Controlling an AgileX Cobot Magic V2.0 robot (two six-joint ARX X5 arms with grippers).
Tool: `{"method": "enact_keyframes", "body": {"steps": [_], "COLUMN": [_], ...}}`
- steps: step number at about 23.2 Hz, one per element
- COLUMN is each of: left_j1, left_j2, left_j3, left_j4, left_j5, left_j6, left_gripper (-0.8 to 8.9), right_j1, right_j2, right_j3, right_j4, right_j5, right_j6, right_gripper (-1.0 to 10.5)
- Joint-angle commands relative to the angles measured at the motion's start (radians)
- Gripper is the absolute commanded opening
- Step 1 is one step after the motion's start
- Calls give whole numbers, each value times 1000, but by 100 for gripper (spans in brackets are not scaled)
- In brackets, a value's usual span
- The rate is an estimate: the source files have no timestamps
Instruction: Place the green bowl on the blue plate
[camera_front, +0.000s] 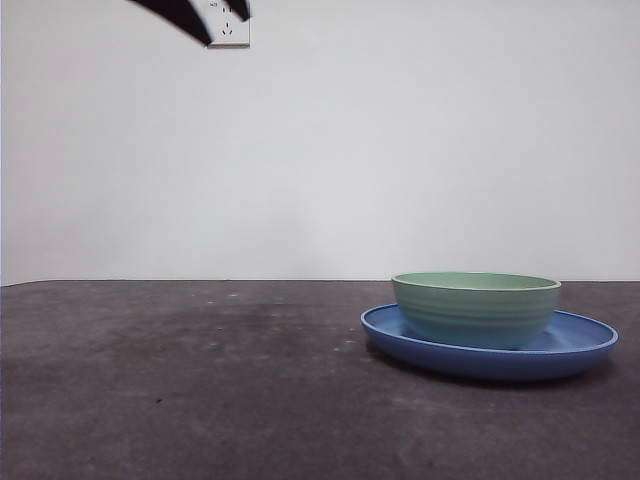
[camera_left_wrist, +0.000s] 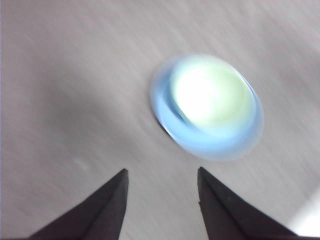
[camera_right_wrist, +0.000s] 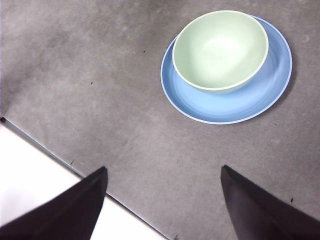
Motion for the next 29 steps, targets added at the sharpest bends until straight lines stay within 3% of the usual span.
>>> {"method": "enact_keyframes", "body": {"steps": [1,8,17,20,24,29], "left_j1": [-8,-9,-9,-9,-11,-11], "left_j2": [-74,-251,-327,-327,-327,-327], "left_j3": [-87,-288,-327,-327,-327,-327], "left_j4": [5,0,-3,-8,-6,-8], "left_j5": [93,244,249,249,249,249], "left_j6": [42,83,81,77,78,78], "left_gripper": [226,225,225,226,225,225], "right_j1": [4,4,4,3,3,-5], "right_j2": [5,5,6,6,13,83], "right_j3": [18,18,17,16,11,-39], "right_j4": [10,10,10,20,75,180], "right_j5": [2,2,5,75,252,317], "right_j6": [8,8,33,95,182,230], "right_gripper": [364,364,364,364,364,364]}}
